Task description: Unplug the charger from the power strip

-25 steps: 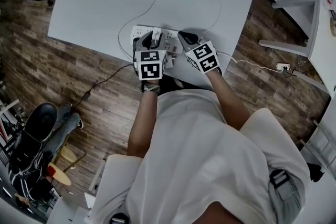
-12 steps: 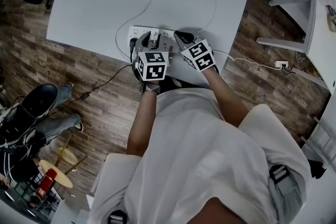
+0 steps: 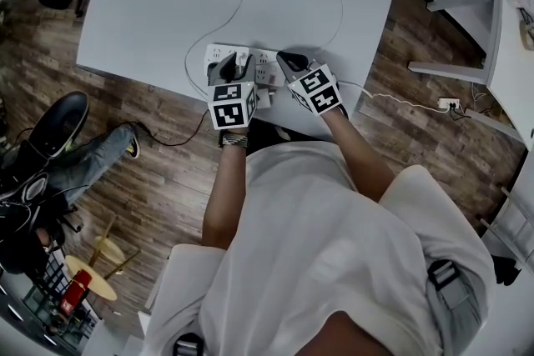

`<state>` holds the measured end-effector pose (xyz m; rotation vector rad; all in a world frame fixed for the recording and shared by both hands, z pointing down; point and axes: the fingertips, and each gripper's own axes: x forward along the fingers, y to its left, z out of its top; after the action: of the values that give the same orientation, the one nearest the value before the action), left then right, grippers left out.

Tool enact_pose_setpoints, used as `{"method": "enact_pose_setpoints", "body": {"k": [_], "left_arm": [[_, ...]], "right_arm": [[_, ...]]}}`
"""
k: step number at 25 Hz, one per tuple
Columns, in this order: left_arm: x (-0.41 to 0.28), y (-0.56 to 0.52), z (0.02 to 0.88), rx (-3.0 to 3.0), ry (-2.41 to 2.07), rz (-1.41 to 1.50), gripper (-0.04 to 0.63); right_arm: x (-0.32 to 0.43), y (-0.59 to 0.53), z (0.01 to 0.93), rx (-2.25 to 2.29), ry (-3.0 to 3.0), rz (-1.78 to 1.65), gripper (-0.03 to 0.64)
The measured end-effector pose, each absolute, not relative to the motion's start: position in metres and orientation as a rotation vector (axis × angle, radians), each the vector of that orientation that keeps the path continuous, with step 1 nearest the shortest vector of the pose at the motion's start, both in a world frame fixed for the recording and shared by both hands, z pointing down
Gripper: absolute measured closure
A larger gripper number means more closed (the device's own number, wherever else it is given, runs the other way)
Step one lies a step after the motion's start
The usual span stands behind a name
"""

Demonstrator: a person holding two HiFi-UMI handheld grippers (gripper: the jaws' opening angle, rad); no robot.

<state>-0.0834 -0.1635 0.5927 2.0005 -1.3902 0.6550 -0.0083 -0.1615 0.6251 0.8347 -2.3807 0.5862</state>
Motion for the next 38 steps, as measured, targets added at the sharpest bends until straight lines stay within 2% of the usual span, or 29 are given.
{"method": "enact_pose_setpoints", "body": {"k": [4, 14, 23, 29, 38], "left_arm": [[-0.084, -0.163, 0.593, 1.996, -1.391, 0.63, 0.453], [-0.079, -0.156, 0.593, 2.064, -1.437, 0.872, 0.453], [-0.083, -0.16, 0.592, 1.993, -1.408, 0.664, 0.453], [-0.084, -0.158, 0.59, 1.991, -1.405, 0.639, 0.453], [-0.076, -0.154, 0.594, 2.052, -1.419, 0.859, 0.453]], "right_arm": [[-0.008, -0.161, 0.626, 0.834, -2.383, 0.586, 0.614], [-0.008, -0.157, 0.624, 0.833, -2.387, 0.58, 0.614], [-0.008, -0.158, 0.624, 0.834, -2.39, 0.576, 0.614], [-0.008, -0.157, 0.623, 0.834, -2.392, 0.572, 0.614], [-0.006, -0.154, 0.626, 0.827, -2.393, 0.569, 0.614]]}}
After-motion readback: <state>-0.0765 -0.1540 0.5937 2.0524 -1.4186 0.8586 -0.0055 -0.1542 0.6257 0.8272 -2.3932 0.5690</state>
